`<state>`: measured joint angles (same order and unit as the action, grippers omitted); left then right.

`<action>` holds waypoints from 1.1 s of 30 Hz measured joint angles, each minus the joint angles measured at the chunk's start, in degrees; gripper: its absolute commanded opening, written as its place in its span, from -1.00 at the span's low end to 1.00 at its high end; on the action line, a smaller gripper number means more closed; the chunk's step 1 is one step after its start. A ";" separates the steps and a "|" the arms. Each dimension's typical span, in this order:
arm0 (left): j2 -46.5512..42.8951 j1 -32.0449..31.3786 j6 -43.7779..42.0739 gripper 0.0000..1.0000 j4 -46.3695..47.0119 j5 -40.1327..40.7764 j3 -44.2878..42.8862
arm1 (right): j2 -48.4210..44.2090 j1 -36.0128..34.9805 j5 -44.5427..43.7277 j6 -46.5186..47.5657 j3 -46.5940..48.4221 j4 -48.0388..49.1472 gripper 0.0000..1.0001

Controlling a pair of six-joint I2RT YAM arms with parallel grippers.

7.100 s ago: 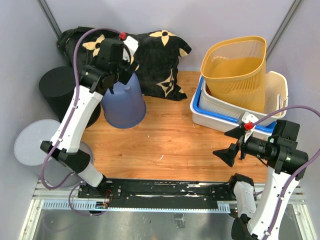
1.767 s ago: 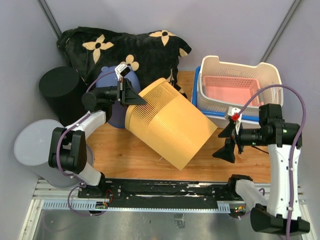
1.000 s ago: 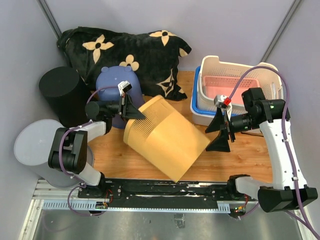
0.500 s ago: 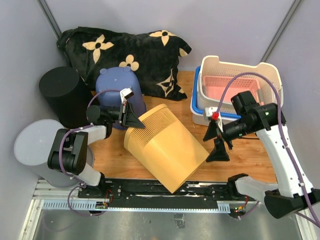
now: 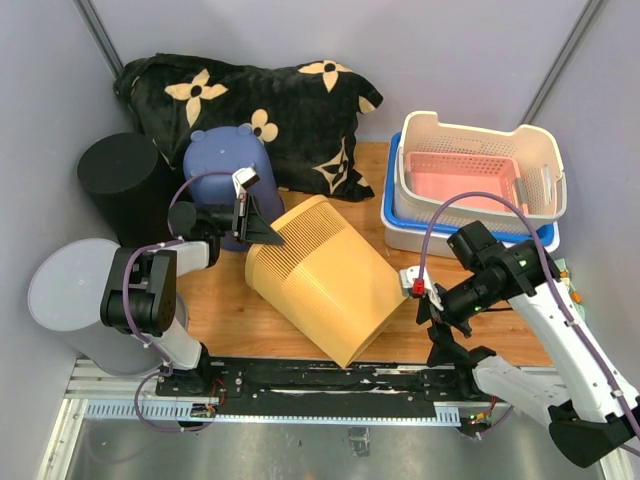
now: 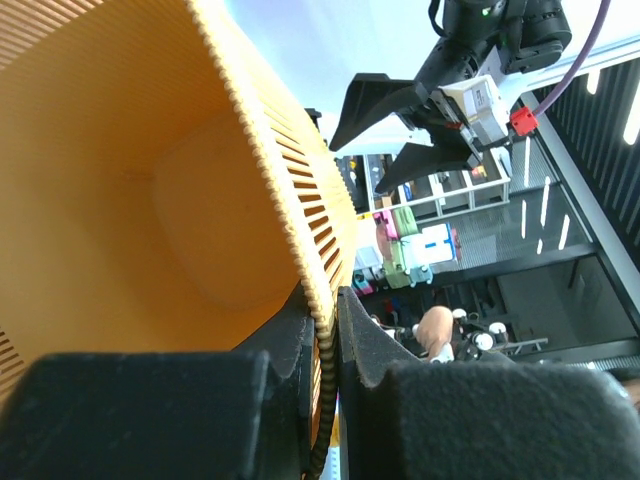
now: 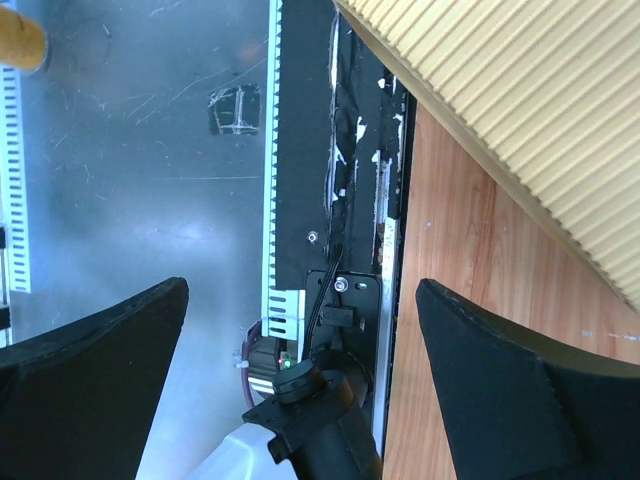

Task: Turn the large container upside down
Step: Place the container at the center of the board.

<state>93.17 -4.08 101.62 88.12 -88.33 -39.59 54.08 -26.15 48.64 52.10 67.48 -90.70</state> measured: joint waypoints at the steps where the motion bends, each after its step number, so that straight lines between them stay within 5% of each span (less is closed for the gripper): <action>1: 0.00 0.00 0.02 -1.00 0.00 0.00 0.00 | 0.33 -0.70 -0.09 0.09 -0.28 0.13 0.99; 8: -0.90 0.15 -0.07 -0.99 0.00 0.17 1.31 | 6.43 -9.35 -2.51 -3.37 0.28 5.86 0.99; 22: -2.60 2.73 -0.11 -0.99 0.00 -0.07 2.97 | 14.05 -11.98 -3.39 -14.05 4.61 11.58 0.99; 33: -0.39 5.29 3.17 -0.55 -0.17 1.27 7.37 | 14.53 -12.04 -10.91 -25.40 6.10 19.89 0.99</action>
<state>92.77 1.21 104.79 87.94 -87.07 -32.23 68.62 -38.20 37.74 26.70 73.58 -70.81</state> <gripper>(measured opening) 0.176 0.994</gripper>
